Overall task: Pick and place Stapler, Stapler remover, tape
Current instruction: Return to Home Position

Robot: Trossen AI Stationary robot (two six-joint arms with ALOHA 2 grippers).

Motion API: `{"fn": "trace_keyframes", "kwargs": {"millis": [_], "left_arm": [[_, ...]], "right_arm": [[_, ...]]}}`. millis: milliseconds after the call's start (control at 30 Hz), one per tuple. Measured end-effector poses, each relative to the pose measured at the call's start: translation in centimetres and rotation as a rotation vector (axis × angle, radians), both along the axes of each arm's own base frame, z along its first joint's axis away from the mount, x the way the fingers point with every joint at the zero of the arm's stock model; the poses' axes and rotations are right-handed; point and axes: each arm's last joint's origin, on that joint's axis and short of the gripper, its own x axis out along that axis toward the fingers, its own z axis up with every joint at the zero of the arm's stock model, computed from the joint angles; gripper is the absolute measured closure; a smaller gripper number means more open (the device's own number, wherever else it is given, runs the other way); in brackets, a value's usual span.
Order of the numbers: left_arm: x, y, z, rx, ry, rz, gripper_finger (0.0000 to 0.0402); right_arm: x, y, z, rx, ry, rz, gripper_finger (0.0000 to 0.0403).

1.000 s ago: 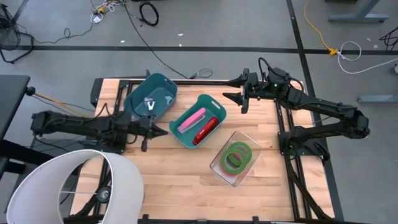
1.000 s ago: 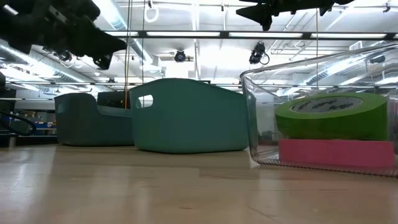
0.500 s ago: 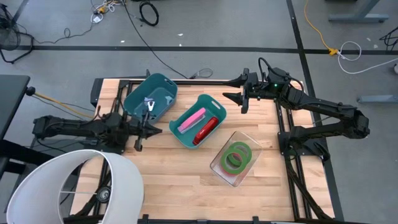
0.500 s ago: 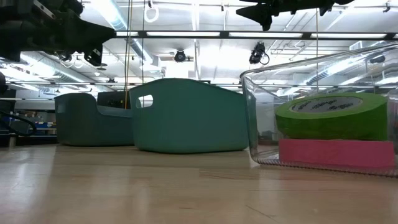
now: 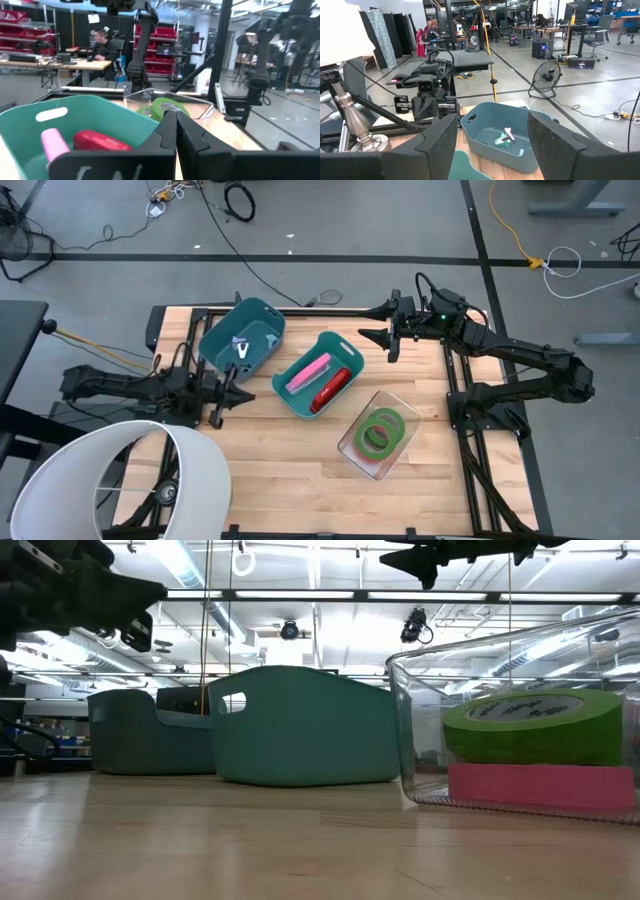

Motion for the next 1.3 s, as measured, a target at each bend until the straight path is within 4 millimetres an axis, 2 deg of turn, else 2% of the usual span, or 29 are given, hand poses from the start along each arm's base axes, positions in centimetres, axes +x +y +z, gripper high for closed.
{"fn": "trace_keyframes", "kwargs": {"millis": [467,1100,1300], "left_arm": [[-1.1,-0.3,-0.8,0.01,0.072,-0.086,0.0402],[-1.7,-0.2,-1.1,0.011,0.083,-0.08,0.0402],[-1.7,-0.1,-1.3,0.007,0.1,-0.021,0.04]], "right_arm": [[0.0,0.0,0.0,0.0,0.0,0.0,0.0163],[0.0,0.0,0.0,0.0,0.0,0.0,0.0163],[0.0,0.0,0.0,0.0,0.0,0.0,0.0163]]}}
